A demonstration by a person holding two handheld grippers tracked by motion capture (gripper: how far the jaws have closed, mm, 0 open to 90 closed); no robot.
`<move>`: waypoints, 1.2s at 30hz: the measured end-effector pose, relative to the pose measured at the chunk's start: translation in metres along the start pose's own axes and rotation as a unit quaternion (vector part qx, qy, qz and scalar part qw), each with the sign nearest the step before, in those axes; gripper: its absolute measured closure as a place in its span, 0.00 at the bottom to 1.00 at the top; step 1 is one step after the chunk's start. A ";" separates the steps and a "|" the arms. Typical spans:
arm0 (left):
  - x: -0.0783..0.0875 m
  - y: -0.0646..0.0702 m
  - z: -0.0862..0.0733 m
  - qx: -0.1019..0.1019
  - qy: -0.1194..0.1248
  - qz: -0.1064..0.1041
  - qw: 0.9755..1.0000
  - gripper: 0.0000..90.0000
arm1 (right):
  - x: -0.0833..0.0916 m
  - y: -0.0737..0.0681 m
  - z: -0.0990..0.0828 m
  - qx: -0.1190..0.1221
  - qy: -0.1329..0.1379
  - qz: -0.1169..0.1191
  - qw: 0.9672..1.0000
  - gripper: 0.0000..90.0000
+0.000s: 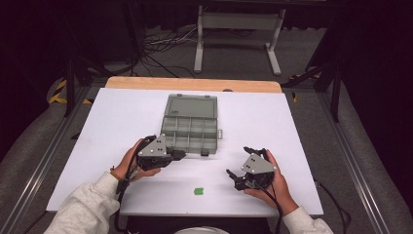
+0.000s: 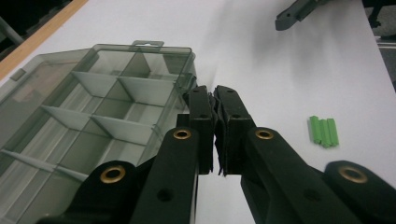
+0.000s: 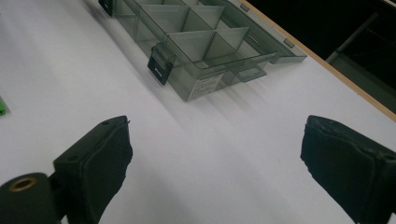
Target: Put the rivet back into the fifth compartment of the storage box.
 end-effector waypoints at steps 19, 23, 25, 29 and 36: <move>0.020 -0.036 -0.012 0.033 0.003 0.072 0.997 0.96 | -0.001 -0.001 -0.001 0.001 -0.003 0.003 1.000 0.10; 0.022 -0.040 -0.017 0.042 -0.001 0.081 0.996 0.96 | -0.001 -0.002 -0.001 0.002 -0.003 0.004 1.000 0.10; 0.022 -0.041 -0.018 0.042 -0.002 0.085 0.996 0.96 | -0.001 -0.002 -0.001 0.002 -0.004 0.003 1.000 0.10; 0.023 -0.045 -0.023 0.051 -0.005 0.090 0.995 0.96 | -0.001 -0.001 -0.001 0.002 -0.003 0.004 1.000 0.10; 0.021 -0.048 -0.029 0.059 -0.015 0.092 0.994 0.96 | -0.001 -0.002 -0.001 0.002 -0.005 0.005 1.000 0.10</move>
Point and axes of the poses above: each handheld gripper's, and its own axes: x roughly backward along the jaws, z roughly out of its top, y roughly to its right, the point moved 3 cm from there along -x, roughly forward along the jaws, and after that the axes turned 12 degrees about y, right-handed, at the moved point
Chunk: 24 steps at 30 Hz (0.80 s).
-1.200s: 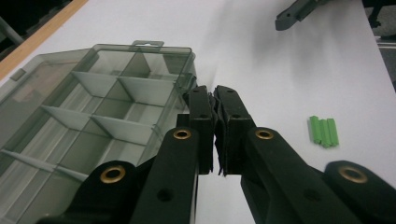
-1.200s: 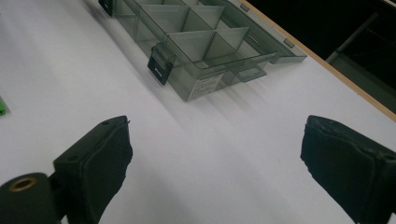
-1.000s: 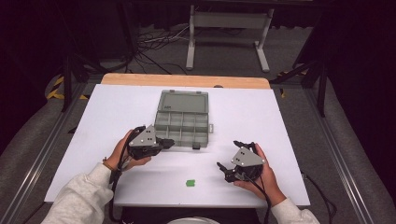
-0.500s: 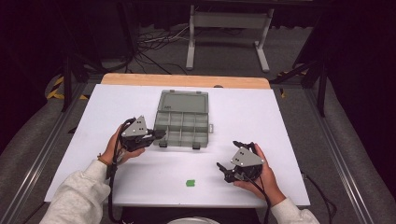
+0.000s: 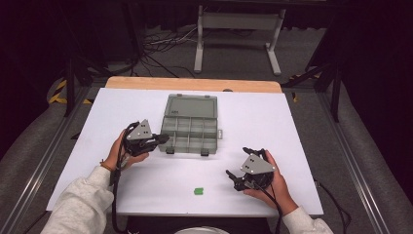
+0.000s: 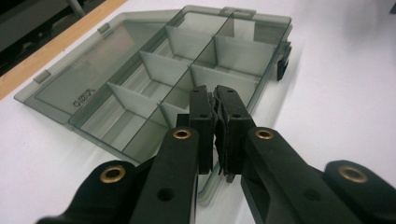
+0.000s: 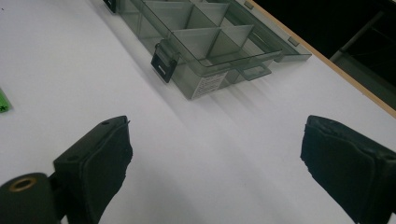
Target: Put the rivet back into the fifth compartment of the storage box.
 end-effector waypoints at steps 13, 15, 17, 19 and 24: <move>-0.006 -0.003 -0.009 0.009 -0.021 0.002 1.000 0.96 | 0.000 0.000 0.000 0.000 0.000 0.001 1.000 0.10; -0.006 -0.002 -0.010 0.005 -0.025 0.001 1.000 0.96 | 0.000 0.000 0.000 0.001 0.000 0.001 1.000 0.10; -0.007 -0.002 -0.011 0.009 -0.026 -0.001 1.000 0.96 | 0.000 0.000 0.000 0.001 0.000 0.001 1.000 0.10; -0.008 -0.002 -0.012 0.005 -0.032 0.000 0.999 0.96 | 0.000 0.000 0.000 0.000 0.000 0.001 1.000 0.10; -0.010 -0.001 -0.014 0.003 -0.034 0.000 0.999 0.96 | 0.000 0.000 0.000 0.000 0.000 0.003 1.000 0.10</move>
Point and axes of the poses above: each handheld gripper's, and its own axes: x roughly backward along the jaws, z roughly out of its top, y roughly to its right, the point moved 3 cm from there along -x, roughly forward along the jaws, and after that the axes turned 12 degrees about y, right-handed, at the moved point
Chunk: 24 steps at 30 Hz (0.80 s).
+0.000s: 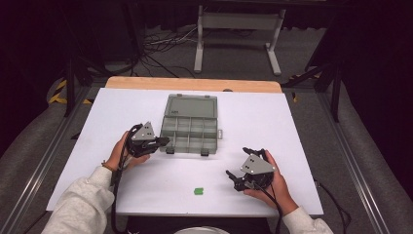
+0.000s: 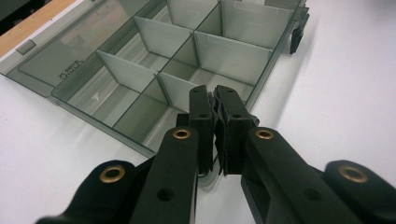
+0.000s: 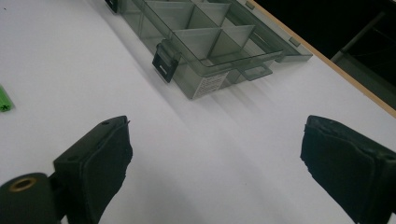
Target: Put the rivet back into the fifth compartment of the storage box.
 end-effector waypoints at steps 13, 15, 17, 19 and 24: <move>0.001 0.001 0.001 -0.005 0.003 0.005 1.000 0.95 | -0.001 -0.001 0.000 0.000 -0.002 0.002 1.000 0.10; 0.001 0.001 0.001 -0.005 0.005 0.007 1.000 0.94 | -0.001 -0.001 0.000 0.001 -0.002 0.002 1.000 0.11; 0.003 0.000 0.002 -0.008 0.007 0.007 1.000 0.93 | -0.001 0.000 0.000 0.000 -0.001 0.003 1.000 0.10; 0.004 0.001 0.003 -0.011 0.007 0.007 1.000 0.91 | -0.001 -0.001 0.000 0.000 -0.002 0.002 1.000 0.11; 0.006 0.002 0.005 -0.021 0.009 0.011 1.000 0.86 | -0.001 -0.001 -0.001 -0.001 -0.002 0.002 1.000 0.10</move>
Point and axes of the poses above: each handheld gripper's, and its own axes: x roughly backward along the jaws, z roughly out of its top, y roughly to its right, the point moved 3 cm from there along -x, roughly forward along the jaws, and after that the axes turned 12 degrees about y, right-handed, at the moved point
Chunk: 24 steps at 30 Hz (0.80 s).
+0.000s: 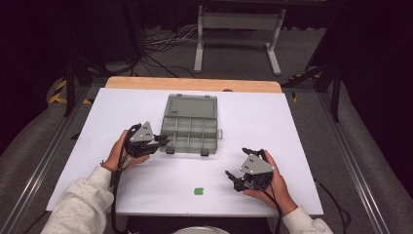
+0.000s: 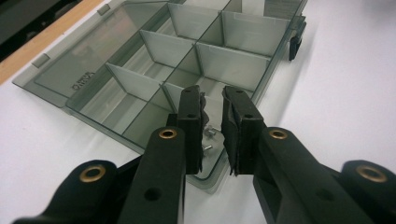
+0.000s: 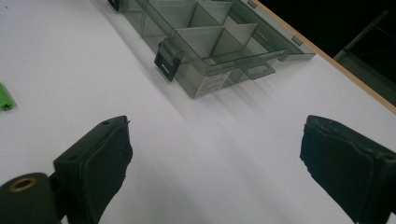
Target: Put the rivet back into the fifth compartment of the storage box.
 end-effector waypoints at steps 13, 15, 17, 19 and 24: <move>0.008 0.006 0.009 -0.023 0.019 0.016 0.999 0.65 | 0.000 0.001 -0.001 -0.007 -0.003 0.005 1.000 0.11; 0.009 0.007 0.010 -0.023 0.025 0.017 0.999 0.63 | 0.000 0.001 -0.001 -0.007 -0.003 0.005 1.000 0.11; 0.011 0.007 0.011 -0.025 0.029 0.024 0.999 0.60 | 0.000 0.001 -0.001 -0.009 -0.002 0.005 1.000 0.11; 0.011 0.007 0.012 -0.018 0.033 0.027 0.999 0.55 | 0.000 0.001 -0.001 -0.008 -0.002 0.003 1.000 0.11; 0.013 0.006 0.013 -0.017 0.037 0.045 0.998 0.41 | 0.000 0.002 -0.001 -0.007 -0.001 0.000 1.000 0.11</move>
Point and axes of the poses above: each handheld gripper's, and its own axes: x roughly backward along the jaws, z roughly out of its top, y roughly to its right, the point moved 3 cm from there along -x, roughly forward along the jaws, and after that the axes turned 12 degrees about y, right-handed, at the moved point
